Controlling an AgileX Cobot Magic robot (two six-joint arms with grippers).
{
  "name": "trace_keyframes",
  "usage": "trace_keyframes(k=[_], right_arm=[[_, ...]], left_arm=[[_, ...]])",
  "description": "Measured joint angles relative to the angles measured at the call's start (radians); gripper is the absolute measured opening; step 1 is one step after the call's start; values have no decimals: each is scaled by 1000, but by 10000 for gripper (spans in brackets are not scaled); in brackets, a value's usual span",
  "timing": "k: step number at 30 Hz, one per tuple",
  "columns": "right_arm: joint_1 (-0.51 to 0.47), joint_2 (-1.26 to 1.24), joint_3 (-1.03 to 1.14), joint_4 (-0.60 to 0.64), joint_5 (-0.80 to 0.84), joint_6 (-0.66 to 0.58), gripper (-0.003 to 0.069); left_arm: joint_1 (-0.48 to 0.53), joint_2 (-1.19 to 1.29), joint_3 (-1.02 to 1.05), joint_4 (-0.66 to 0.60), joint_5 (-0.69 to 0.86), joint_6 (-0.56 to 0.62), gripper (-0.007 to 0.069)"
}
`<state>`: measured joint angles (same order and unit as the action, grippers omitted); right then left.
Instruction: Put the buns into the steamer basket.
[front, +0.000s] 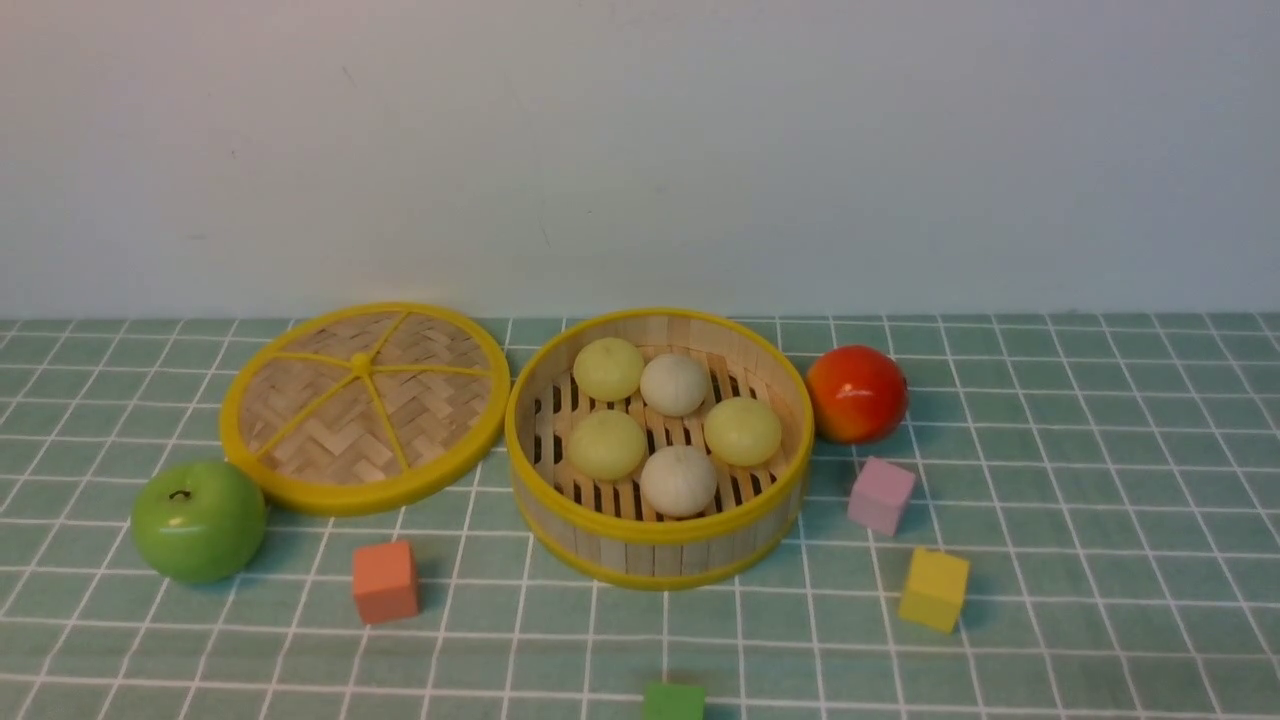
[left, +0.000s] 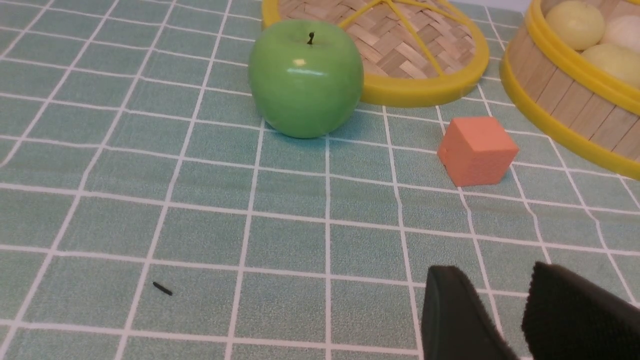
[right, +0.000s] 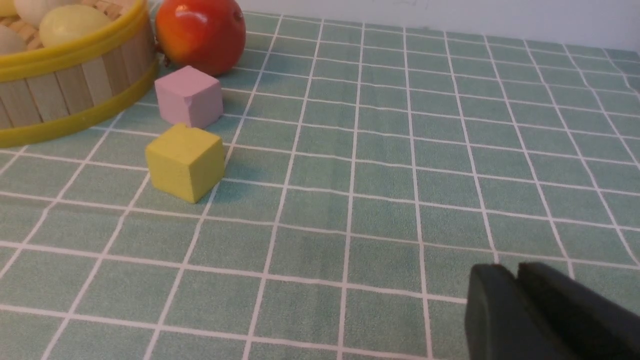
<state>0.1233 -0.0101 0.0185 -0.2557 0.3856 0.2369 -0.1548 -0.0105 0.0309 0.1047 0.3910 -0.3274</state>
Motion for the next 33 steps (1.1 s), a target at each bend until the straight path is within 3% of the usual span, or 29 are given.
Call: trace_keyframes(k=[33], right_arm=[[0,0,0,0,0,0,129]], left_arm=[[0,0,0,0,0,0,238]])
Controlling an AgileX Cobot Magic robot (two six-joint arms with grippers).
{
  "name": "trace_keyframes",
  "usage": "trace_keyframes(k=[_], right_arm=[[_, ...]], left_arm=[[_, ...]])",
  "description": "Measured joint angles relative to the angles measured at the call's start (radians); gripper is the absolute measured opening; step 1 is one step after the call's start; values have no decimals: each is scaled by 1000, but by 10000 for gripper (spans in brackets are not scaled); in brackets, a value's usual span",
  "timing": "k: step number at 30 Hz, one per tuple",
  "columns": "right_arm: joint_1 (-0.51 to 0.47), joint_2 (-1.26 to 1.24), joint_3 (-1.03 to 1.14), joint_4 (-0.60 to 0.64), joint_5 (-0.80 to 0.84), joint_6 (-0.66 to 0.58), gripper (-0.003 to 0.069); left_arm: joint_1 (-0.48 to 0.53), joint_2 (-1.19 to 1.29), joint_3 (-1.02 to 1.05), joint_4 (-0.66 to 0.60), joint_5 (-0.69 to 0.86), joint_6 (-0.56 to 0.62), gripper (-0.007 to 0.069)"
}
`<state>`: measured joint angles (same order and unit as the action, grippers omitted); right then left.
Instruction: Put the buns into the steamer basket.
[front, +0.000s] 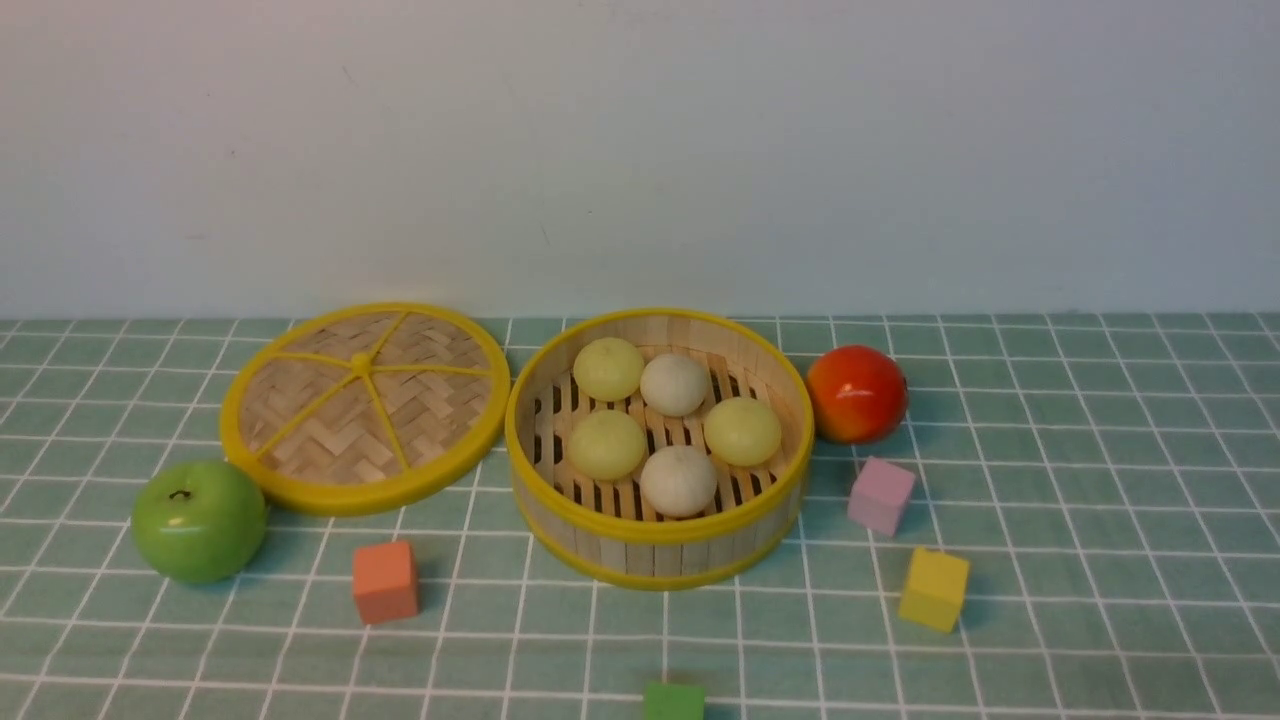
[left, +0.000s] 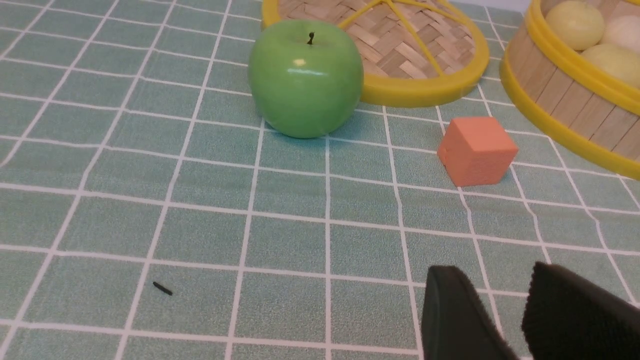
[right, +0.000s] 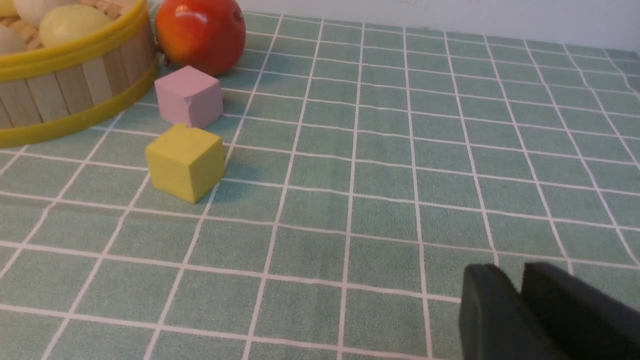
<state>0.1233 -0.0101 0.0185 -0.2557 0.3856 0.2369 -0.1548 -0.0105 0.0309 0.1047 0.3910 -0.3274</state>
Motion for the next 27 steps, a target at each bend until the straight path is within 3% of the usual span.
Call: trace_keyframes(k=[27], right_arm=[[0,0,0,0,0,-1,164]], left_arm=[[0,0,0,0,0,0,238]])
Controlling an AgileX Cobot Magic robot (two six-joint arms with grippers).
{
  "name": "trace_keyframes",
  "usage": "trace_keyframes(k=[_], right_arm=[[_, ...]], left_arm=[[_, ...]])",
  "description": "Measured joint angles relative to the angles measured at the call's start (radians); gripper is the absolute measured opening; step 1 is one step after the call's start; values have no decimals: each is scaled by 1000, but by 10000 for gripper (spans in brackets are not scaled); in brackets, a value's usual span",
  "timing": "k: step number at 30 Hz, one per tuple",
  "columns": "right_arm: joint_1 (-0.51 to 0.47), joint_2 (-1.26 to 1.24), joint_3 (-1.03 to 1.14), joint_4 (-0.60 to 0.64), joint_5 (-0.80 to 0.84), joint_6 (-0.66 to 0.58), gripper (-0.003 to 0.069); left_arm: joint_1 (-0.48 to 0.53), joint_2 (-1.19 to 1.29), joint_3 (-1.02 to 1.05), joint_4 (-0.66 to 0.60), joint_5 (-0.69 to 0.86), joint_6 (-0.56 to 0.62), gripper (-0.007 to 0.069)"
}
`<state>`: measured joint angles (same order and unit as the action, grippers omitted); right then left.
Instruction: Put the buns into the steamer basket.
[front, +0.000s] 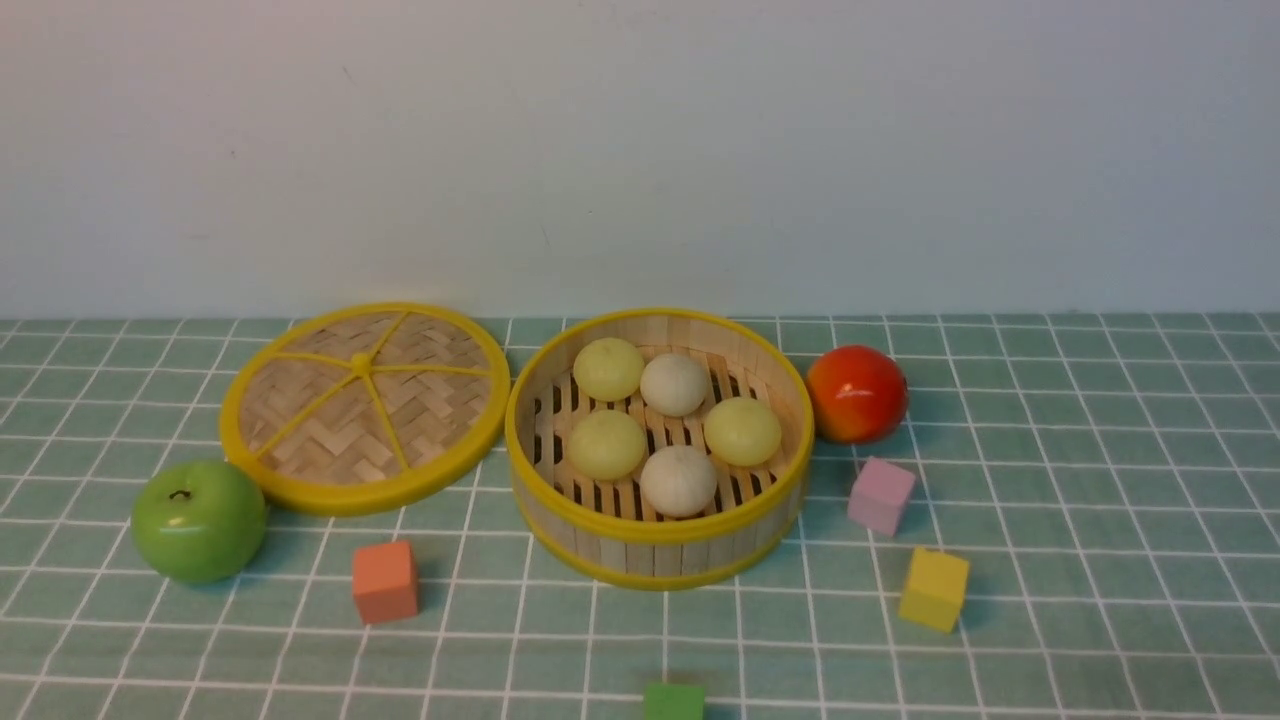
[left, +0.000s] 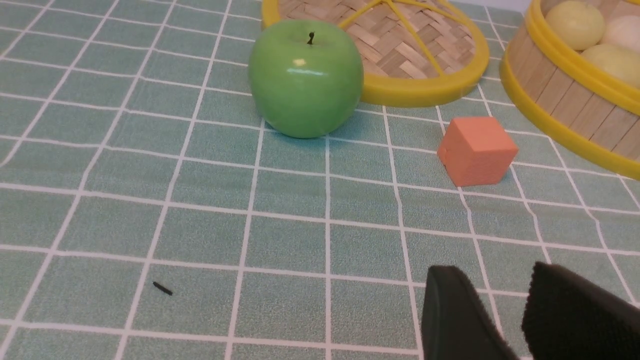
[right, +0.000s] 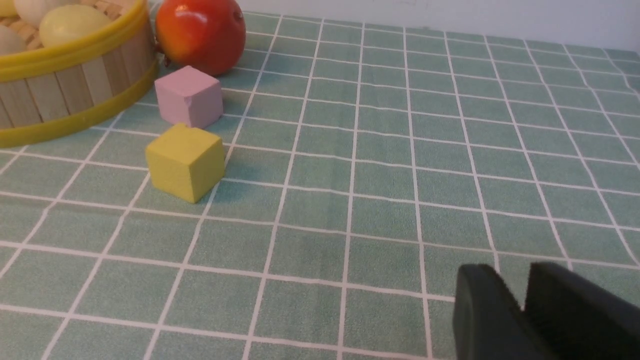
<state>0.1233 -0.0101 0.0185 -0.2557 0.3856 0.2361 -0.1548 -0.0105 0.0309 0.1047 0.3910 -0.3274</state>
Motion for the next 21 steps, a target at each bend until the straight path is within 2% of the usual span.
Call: trace_keyframes(k=[21], right_arm=[[0,0,0,0,0,0,198]], left_arm=[[0,0,0,0,0,0,238]])
